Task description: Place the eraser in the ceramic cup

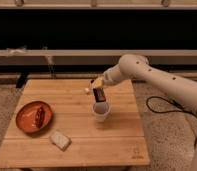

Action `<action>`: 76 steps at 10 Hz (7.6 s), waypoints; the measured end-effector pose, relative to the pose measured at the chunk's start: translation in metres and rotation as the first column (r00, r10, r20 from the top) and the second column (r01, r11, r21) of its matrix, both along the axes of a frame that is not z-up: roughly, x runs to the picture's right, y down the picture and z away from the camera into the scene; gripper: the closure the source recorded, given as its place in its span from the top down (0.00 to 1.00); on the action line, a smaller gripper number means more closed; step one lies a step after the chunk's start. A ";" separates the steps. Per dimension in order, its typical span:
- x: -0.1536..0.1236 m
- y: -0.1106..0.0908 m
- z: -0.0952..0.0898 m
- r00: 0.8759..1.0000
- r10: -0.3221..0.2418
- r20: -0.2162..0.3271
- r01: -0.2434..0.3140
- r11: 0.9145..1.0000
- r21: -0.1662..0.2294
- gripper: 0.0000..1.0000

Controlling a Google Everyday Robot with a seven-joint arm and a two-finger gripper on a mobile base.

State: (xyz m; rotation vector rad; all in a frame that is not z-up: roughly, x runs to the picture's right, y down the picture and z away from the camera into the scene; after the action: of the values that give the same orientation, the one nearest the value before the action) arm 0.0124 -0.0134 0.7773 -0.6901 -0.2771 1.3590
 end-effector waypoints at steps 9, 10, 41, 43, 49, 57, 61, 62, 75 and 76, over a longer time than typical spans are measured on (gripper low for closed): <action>-0.001 0.041 -0.004 0.999 0.035 0.028 -0.034 0.999 -0.025 0.60; -0.002 0.039 -0.002 0.999 0.038 0.024 -0.038 0.999 -0.020 0.71; -0.103 0.017 0.121 0.885 -0.394 -0.247 0.401 0.916 -0.022 0.80; -0.105 0.023 0.132 0.874 -0.418 -0.247 0.418 0.907 -0.053 0.80; -0.113 0.037 0.159 0.850 -0.466 -0.247 0.452 0.885 -0.112 0.80; -0.120 0.043 0.193 0.834 -0.480 -0.272 0.449 0.877 -0.171 0.80; -0.120 0.040 0.207 0.828 -0.476 -0.295 0.436 0.879 -0.194 0.80; -0.119 0.040 0.209 0.827 -0.477 -0.299 0.434 0.878 -0.199 0.80; -0.110 0.017 0.121 0.896 -0.407 -0.178 0.402 0.913 -0.064 0.00; -0.113 0.012 0.100 0.905 -0.396 -0.152 0.397 0.917 -0.031 0.00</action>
State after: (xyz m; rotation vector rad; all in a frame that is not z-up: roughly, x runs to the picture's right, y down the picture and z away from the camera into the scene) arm -0.1002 -0.0009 0.8777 -0.5967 -0.0073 1.0132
